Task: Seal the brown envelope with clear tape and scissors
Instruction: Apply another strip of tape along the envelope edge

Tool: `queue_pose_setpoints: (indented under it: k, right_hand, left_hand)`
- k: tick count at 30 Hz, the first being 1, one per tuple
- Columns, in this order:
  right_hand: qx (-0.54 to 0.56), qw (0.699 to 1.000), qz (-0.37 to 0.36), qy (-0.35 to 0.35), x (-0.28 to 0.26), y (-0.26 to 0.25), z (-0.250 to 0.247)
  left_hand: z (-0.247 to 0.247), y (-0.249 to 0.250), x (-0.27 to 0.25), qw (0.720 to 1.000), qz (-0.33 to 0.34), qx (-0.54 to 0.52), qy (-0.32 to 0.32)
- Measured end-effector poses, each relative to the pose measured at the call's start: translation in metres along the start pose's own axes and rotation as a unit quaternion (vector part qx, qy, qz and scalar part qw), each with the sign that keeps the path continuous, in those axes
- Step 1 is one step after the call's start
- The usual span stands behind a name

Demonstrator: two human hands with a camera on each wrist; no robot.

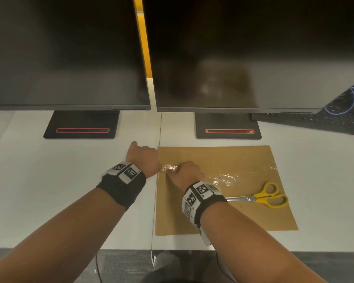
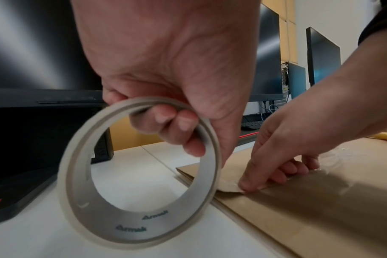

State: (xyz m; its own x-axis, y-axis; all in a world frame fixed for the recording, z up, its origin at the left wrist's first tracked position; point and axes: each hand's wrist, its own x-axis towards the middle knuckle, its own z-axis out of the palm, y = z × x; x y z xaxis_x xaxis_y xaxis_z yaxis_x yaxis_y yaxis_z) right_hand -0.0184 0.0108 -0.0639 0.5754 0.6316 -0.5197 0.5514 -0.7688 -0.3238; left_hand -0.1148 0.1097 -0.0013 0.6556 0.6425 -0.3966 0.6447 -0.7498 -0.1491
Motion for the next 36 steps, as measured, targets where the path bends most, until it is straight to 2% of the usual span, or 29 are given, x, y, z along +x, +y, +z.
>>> queue_pose_setpoints:
  k: [5,9,15,17,19,24,28,31,36]
  right_hand:
    - [-0.022,0.999,0.010,-0.037,0.005,-0.006,-0.004]
    - [-0.064,0.997,0.006,-0.036,0.003,-0.008,-0.007]
    - [0.034,0.997,-0.014,-0.067,0.006,-0.010,-0.011]
    - [0.048,0.997,-0.039,-0.051,0.005,-0.012,-0.007]
    - [0.060,0.996,-0.052,-0.037,0.005,-0.013,-0.005]
    - [0.077,0.993,-0.032,-0.078,0.013,-0.012,-0.014]
    - [0.064,0.994,-0.029,-0.085,0.016,-0.015,-0.015]
    - [0.047,0.995,-0.019,-0.082,0.017,-0.017,-0.016]
    - [0.032,0.996,-0.010,-0.088,0.016,-0.020,-0.019]
  left_hand:
    - [0.000,0.001,-0.004,1.000,0.014,0.013,0.007]
    - [0.008,-0.006,-0.013,0.998,0.036,-0.008,0.046]
    - [0.022,-0.030,-0.020,0.989,0.029,-0.118,0.085]
    - [0.026,-0.030,-0.018,0.976,0.026,-0.198,0.081]
    - [0.028,-0.029,-0.016,0.951,0.014,-0.302,0.070]
    - [0.035,-0.030,-0.010,0.904,0.001,-0.420,0.082]
    - [0.038,-0.028,-0.008,0.902,0.005,-0.420,0.097]
    - [0.040,-0.025,-0.009,0.915,0.011,-0.387,0.116]
    - [0.045,-0.024,-0.014,0.935,0.059,-0.299,0.180]
